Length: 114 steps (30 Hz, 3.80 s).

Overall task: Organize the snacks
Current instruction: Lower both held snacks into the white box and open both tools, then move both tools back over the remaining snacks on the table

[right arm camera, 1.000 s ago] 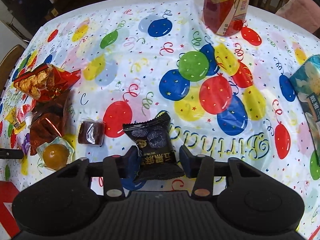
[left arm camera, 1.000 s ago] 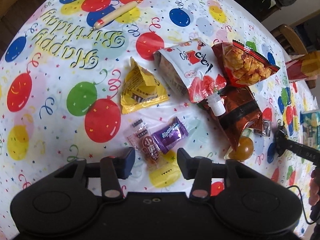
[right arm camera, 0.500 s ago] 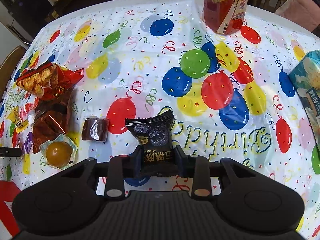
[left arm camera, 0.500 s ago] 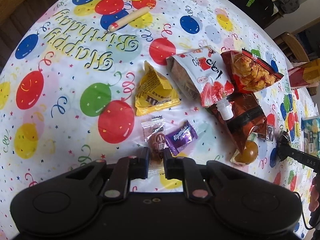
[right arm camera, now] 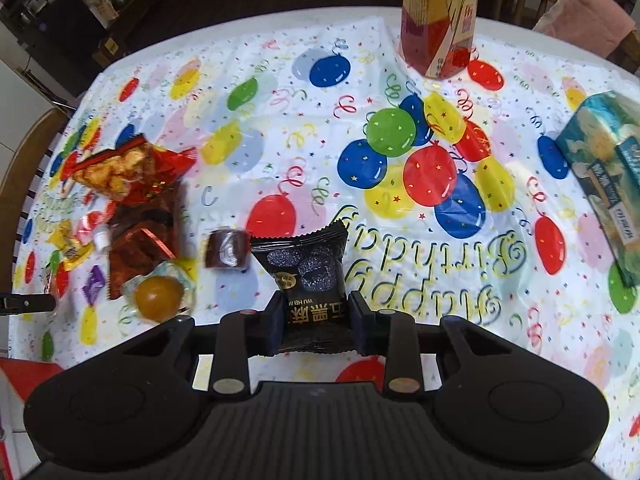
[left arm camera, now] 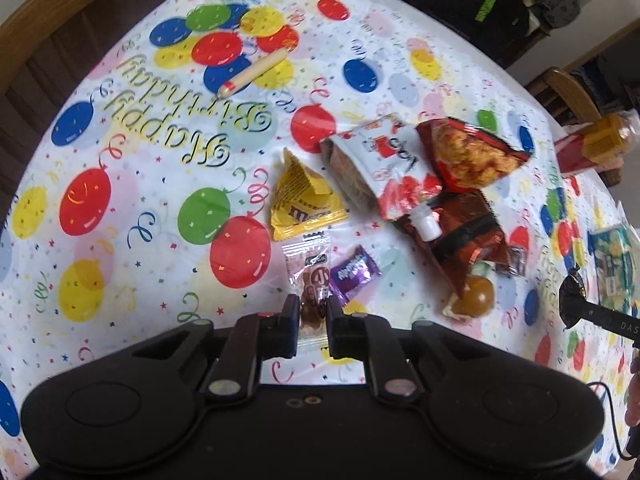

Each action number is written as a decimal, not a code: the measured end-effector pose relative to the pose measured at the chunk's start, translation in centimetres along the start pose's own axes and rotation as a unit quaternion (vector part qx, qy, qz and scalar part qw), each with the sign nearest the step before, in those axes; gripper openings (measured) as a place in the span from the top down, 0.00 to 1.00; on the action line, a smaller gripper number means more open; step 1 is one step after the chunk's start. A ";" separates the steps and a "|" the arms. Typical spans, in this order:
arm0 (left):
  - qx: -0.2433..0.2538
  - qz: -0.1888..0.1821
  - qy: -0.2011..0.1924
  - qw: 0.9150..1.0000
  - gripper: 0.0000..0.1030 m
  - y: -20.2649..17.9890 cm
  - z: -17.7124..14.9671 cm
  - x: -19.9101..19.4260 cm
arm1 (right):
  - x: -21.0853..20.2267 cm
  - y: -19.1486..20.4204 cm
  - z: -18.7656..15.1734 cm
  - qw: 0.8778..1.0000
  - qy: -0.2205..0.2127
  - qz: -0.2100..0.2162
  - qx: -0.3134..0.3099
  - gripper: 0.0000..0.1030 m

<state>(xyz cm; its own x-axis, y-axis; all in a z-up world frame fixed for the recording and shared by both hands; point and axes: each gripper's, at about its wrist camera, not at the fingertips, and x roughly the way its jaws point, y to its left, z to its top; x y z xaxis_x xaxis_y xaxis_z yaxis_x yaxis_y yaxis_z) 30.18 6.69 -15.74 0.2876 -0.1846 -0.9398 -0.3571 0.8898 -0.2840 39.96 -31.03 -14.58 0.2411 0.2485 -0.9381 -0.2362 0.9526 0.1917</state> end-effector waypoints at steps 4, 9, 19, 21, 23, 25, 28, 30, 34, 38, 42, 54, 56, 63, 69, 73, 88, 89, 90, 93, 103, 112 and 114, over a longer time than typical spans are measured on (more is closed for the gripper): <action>0.026 -0.006 -0.009 1.000 0.89 -0.5 -0.6 -1.8 | -3.0 1.2 -1.1 1.000 -0.016 0.008 0.006 0.69; 0.060 -0.022 -0.009 0.998 0.89 -0.5 -1.8 -4.0 | -6.7 3.1 -3.2 0.999 -0.037 0.012 0.017 0.69; 0.140 -0.052 -0.015 0.989 0.89 -0.5 -5.2 -8.8 | -11.9 7.9 -8.8 0.998 -0.062 0.017 0.024 0.69; 0.149 -0.063 -0.016 0.987 0.89 -0.4 -5.8 -9.7 | -12.4 8.7 -9.9 0.997 -0.065 0.019 0.025 0.69; 0.159 -0.071 -0.017 0.985 0.89 -0.4 -6.5 -10.5 | -12.8 9.5 -10.9 0.997 -0.065 0.020 0.027 0.69; 0.172 -0.076 -0.017 0.982 0.89 -0.5 -7.4 -11.1 | -13.3 10.2 -12.0 0.997 -0.067 0.021 0.026 0.69; 0.189 -0.082 -0.014 0.978 0.89 -0.6 -8.6 -11.6 | -13.7 11.3 -13.4 0.997 -0.068 0.023 0.025 0.69; 0.201 -0.081 -0.010 0.976 0.89 -0.7 -9.4 -11.5 | -13.8 11.9 -14.3 0.997 -0.066 0.024 0.025 0.69; 0.227 -0.075 -0.001 0.971 0.89 -0.9 -11.1 -11.0 | -13.3 13.1 -16.1 0.998 -0.057 0.023 0.021 0.69; 0.252 -0.064 0.006 0.966 0.89 -1.1 -12.4 -10.2 | -12.2 13.9 -17.9 0.999 -0.042 0.020 0.022 0.69; 0.266 -0.053 0.018 0.962 0.89 -1.0 -13.5 -9.1 | -11.0 14.7 -19.4 0.999 -0.032 0.011 0.021 0.69; 0.309 0.013 0.036 0.950 0.89 -1.0 -16.5 -4.9 | -6.6 16.9 -22.7 0.999 0.011 -0.028 0.010 0.69; 0.317 0.019 0.035 0.948 0.89 -1.1 -16.9 -4.5 | -6.1 17.1 -23.0 0.999 0.015 -0.033 0.009 0.69; 0.337 0.037 0.050 0.939 0.89 -1.7 -17.9 -3.2 | -4.9 17.8 -23.9 0.999 0.021 -0.044 0.009 0.68; 0.341 0.042 0.059 0.937 0.89 -1.8 -18.4 -2.4 | -4.5 17.5 -24.2 0.999 0.025 -0.036 0.023 0.67; 0.338 0.036 0.066 0.938 0.89 -1.6 -18.4 -2.2 | -4.4 17.4 -24.3 0.999 0.026 -0.031 0.027 0.67; 0.316 -0.004 0.075 0.946 0.86 -1.2 -18.1 -3.5 | -6.3 17.2 -24.0 0.999 0.009 -0.021 0.048 0.50; 0.315 -0.010 0.075 0.946 0.85 -1.1 -18.1 -3.8 | -6.5 17.2 -24.0 0.999 0.009 -0.020 0.048 0.47; 0.314 -0.013 0.075 0.946 0.81 -1.1 -18.2 -4.0 | -6.8 17.3 -24.0 0.999 0.007 -0.018 0.046 0.45; 0.310 -0.016 0.071 0.948 0.76 -1.0 -18.3 -4.6 | -7.5 17.3 -24.0 0.999 0.001 -0.013 0.048 0.45; 0.323 -0.043 0.009 0.945 0.30 -1.1 -18.2 -9.1 | -11.7 17.9 -23.4 0.998 -0.042 -0.008 0.036 0.27; 0.329 -0.047 -0.085 0.939 0.12 -0.6 -16.7 -14.2 | -14.8 19.2 -21.2 0.996 -0.083 0.000 0.018 0.12; 0.324 -0.046 -0.102 0.939 0.08 -0.3 -16.1 -15.1 | -15.5 19.5 -20.5 0.995 -0.094 0.006 0.013 0.03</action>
<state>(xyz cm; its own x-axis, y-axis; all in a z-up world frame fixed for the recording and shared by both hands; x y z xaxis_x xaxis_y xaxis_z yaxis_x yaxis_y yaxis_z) 11.60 2.47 -4.52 0.4780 -0.2473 -0.8428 0.2745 0.9536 -0.1241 12.34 -19.92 -2.26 0.4112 0.2860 -0.8655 -0.2168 0.9529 0.2119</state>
